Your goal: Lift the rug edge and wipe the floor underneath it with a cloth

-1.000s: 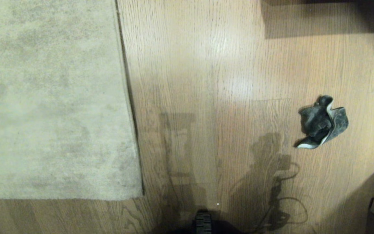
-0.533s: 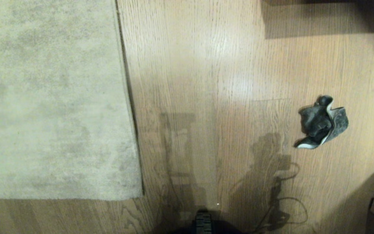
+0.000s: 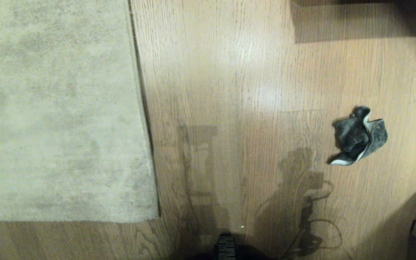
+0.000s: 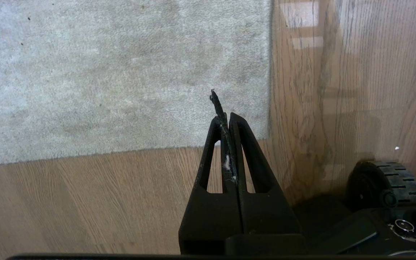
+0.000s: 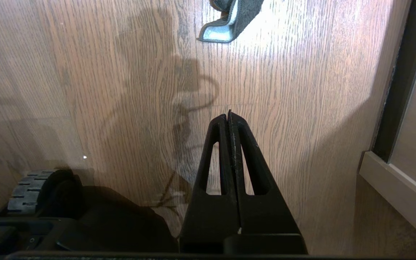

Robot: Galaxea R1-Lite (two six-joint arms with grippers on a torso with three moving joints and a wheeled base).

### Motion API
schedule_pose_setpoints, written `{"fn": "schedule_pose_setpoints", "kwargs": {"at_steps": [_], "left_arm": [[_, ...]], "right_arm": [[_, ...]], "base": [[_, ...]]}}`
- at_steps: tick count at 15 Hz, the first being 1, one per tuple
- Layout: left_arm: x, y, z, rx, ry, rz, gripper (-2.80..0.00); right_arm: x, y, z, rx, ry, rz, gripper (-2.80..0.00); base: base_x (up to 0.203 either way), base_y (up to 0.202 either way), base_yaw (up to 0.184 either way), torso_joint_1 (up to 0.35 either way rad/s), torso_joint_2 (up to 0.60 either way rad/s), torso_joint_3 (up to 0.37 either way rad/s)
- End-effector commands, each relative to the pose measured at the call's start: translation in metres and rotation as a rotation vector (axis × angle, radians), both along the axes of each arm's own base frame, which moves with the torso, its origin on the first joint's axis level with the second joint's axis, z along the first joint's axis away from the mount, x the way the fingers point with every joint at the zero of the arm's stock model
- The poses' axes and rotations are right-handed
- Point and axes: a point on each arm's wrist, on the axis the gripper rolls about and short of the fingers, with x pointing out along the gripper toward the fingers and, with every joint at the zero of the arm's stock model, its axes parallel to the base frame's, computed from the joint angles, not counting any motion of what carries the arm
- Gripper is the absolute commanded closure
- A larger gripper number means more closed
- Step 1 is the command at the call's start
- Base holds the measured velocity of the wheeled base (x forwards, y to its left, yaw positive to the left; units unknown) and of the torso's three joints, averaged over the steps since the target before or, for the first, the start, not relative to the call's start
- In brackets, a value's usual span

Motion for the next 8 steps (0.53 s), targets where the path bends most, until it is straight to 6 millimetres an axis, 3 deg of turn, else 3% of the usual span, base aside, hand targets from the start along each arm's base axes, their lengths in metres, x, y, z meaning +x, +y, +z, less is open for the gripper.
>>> {"fn": "schedule_pose_setpoints", "kwargs": {"at_steps": [1,8], "left_arm": [[0.0000,0.0000,0.0000,0.000,0.000,0.000,0.00],[0.0000,0.0000,0.0000,0.000,0.000,0.000,0.00]], "right_arm": [[0.0002,0.0000,0.0002,0.000,0.002,0.000,0.00],[0.0002,0.0000,0.0002,0.000,0.002,0.001,0.00]], "base": [[0.000,0.000,0.000,0.000,0.00,0.000],[0.000,0.000,0.000,0.000,0.00,0.000]]}}
